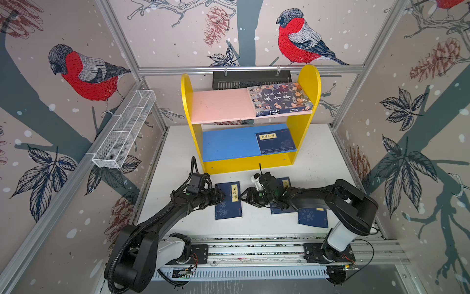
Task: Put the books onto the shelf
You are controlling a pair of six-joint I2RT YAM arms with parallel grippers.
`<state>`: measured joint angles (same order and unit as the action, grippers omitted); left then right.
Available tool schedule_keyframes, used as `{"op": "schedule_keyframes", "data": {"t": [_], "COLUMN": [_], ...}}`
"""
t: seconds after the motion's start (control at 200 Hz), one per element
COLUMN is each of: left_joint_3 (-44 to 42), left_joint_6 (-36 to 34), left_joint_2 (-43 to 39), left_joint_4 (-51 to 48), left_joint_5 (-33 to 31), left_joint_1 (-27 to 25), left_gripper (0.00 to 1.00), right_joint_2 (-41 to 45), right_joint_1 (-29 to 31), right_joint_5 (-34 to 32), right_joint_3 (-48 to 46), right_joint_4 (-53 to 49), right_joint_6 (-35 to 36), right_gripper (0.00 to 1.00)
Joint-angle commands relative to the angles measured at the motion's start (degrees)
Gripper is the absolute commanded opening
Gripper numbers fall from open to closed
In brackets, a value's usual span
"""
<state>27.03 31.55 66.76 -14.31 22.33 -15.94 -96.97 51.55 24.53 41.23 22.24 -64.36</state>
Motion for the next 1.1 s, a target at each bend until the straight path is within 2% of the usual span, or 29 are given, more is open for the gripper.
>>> {"op": "schedule_keyframes", "data": {"t": [0.0, 0.786, 1.096], "left_joint_3": [0.1, -2.0, -4.9], "left_joint_6": [0.7, 2.0, 6.7], "left_joint_2": [1.0, 3.3, 0.4], "left_joint_4": [-0.6, 5.9, 10.3], "left_joint_5": [-0.5, 7.6, 10.6], "left_joint_1": [1.0, 0.4, 0.5], "left_gripper": [0.71, 0.70, 0.70], "right_joint_2": [-0.6, -5.9, -6.8], "right_joint_1": [-0.2, -0.3, -0.4], "right_joint_5": [1.6, 3.1, 2.6], "right_joint_3": [1.0, 2.2, 2.7], "right_joint_4": [-1.8, -1.2, -2.8], "right_joint_6": [2.2, 1.8, 1.5], "right_gripper": [0.57, 0.57, 0.56]}}
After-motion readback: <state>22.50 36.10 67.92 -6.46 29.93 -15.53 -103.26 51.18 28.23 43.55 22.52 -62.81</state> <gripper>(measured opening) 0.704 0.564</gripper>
